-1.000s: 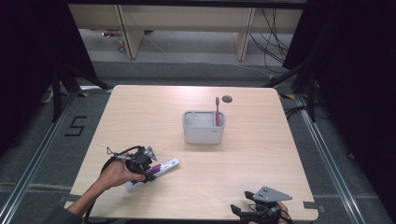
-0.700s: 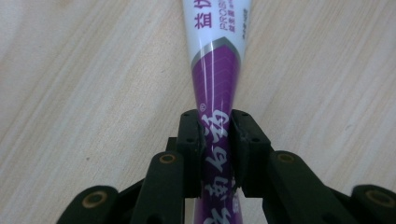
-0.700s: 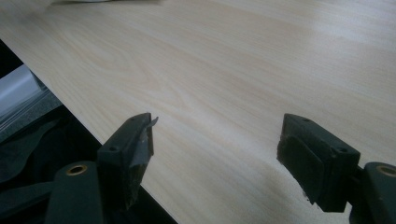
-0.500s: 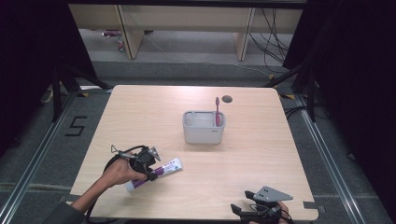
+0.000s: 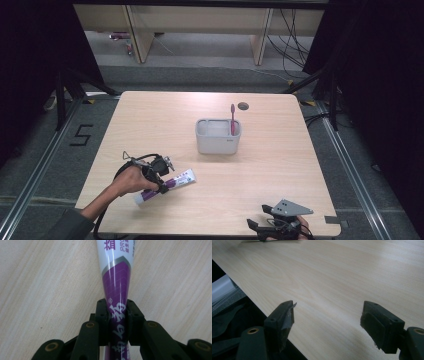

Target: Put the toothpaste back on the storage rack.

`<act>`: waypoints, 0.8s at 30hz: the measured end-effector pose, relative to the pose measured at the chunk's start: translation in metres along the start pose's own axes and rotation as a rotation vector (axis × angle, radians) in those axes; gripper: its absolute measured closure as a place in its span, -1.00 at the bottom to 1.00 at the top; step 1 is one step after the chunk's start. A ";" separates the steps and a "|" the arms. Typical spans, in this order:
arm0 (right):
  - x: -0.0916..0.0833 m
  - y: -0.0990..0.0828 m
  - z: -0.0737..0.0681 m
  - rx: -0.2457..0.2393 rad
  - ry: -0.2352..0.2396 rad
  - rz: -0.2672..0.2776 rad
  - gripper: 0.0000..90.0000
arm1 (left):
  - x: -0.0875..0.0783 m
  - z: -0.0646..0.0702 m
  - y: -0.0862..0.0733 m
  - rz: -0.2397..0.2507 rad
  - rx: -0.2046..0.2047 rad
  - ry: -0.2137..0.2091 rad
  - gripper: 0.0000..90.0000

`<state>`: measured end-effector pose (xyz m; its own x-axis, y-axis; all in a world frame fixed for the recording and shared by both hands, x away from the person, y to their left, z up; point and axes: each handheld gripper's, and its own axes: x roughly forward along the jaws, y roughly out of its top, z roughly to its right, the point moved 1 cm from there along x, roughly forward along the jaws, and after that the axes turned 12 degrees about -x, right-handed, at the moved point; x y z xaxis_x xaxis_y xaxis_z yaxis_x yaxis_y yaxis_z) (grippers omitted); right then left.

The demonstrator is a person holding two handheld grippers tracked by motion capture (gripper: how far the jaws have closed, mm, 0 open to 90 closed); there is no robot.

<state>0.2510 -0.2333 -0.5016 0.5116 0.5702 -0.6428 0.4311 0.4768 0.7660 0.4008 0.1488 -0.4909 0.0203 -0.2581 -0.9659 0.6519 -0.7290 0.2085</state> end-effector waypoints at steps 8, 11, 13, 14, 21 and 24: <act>0.000 0.000 -0.002 0.031 0.017 -0.007 -0.40 | 0.000 0.000 0.004 -0.031 0.027 0.001 0.67; 0.001 0.000 -0.001 0.004 0.008 0.010 -0.40 | 0.000 0.001 0.004 -0.039 0.042 0.005 0.68; 0.001 0.000 -0.001 0.001 0.006 0.010 -0.40 | 0.000 0.001 0.005 -0.043 0.050 0.005 0.68; 0.001 0.000 -0.001 0.001 0.006 0.010 -0.40 | 0.000 0.001 0.005 -0.043 0.050 0.005 0.68; 0.000 0.000 0.000 0.005 0.003 0.004 -0.40 | -0.001 0.002 0.003 -0.028 0.069 0.022 0.70; 0.001 -0.001 0.001 0.003 0.003 0.001 -0.40 | -0.002 -0.001 0.000 -0.016 0.080 0.023 0.70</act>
<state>0.2516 -0.2339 -0.5027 0.5096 0.5728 -0.6421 0.4329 0.4743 0.7666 0.4016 0.1494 -0.4891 0.0287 -0.2324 -0.9722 0.5898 -0.7813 0.2042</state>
